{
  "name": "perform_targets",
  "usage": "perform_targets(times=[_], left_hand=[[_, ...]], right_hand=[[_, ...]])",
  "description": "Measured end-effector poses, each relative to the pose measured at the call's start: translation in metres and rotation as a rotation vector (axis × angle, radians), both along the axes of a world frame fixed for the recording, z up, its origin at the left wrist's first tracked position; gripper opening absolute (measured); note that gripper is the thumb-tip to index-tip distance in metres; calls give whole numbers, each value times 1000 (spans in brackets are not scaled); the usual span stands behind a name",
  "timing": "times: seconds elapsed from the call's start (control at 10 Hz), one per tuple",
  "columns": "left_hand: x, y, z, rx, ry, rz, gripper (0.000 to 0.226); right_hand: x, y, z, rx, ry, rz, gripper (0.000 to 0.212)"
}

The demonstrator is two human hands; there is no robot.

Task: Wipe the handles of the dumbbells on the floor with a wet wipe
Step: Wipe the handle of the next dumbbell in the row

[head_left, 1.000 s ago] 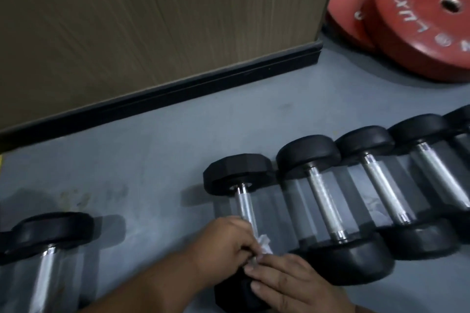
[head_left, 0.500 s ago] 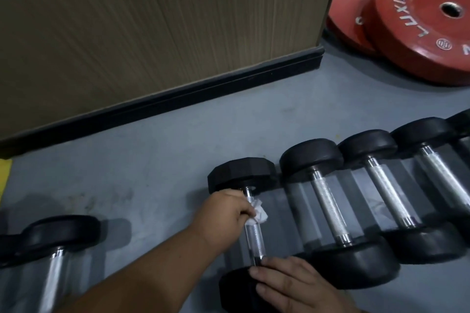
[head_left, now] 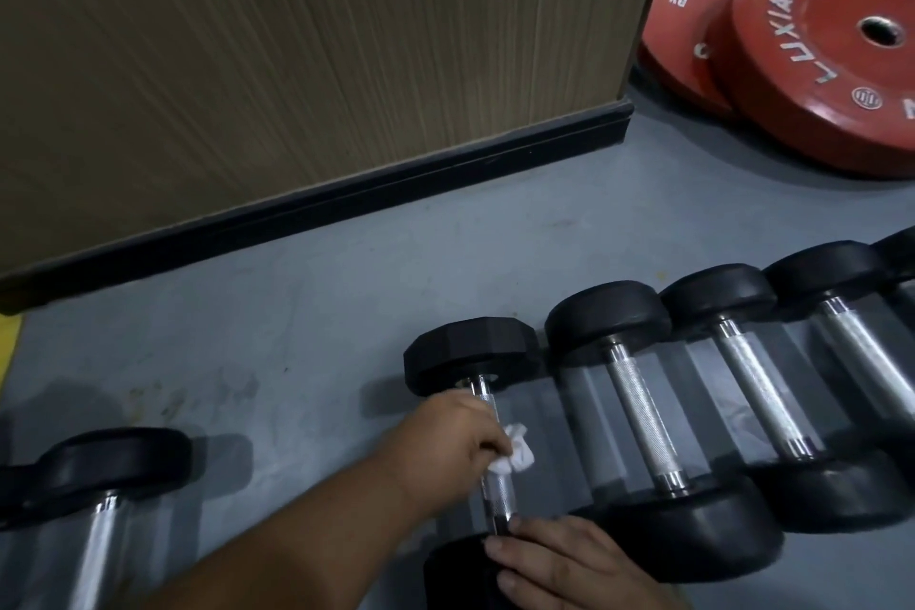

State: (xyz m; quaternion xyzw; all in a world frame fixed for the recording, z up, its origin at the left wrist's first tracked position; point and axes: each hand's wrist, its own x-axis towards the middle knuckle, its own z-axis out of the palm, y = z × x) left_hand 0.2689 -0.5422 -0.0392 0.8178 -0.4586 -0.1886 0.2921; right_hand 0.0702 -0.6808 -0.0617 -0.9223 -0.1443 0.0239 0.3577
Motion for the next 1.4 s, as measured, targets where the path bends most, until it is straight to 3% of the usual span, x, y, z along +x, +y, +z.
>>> perform_targets(times=[0.1,0.3,0.4,0.6,0.7,0.8,1.0,1.1,1.2,1.3,1.4], left_hand=[[9,-2,-1,10,1,114,11],[-4,0,0,-54,4,230,14],[-20,7,2,-35,61,123,12],[-26,12,9,109,103,-187,22],[-17,4,11,148,72,-168,18],[1,-7,9,127,63,37,17],[6,-14,5,121,53,188,19],[-4,-11,9,117,73,182,17],[-21,3,16,137,154,44,18],[-29,11,20,184,221,-41,22],[-29,9,22,238,204,-91,24]], right_hand=[[5,-11,-13,-65,-80,-119,48],[14,-12,-1,117,-8,-86,44],[7,-15,5,109,94,-62,43],[10,-14,-4,43,75,-76,45],[9,-13,3,76,88,-69,45],[12,-15,9,67,38,-34,46],[13,-20,3,-56,-156,52,43],[10,-19,2,-8,-122,9,44],[7,-18,4,37,17,2,45],[7,-15,27,30,104,152,59],[11,-17,18,-37,-46,208,149]])
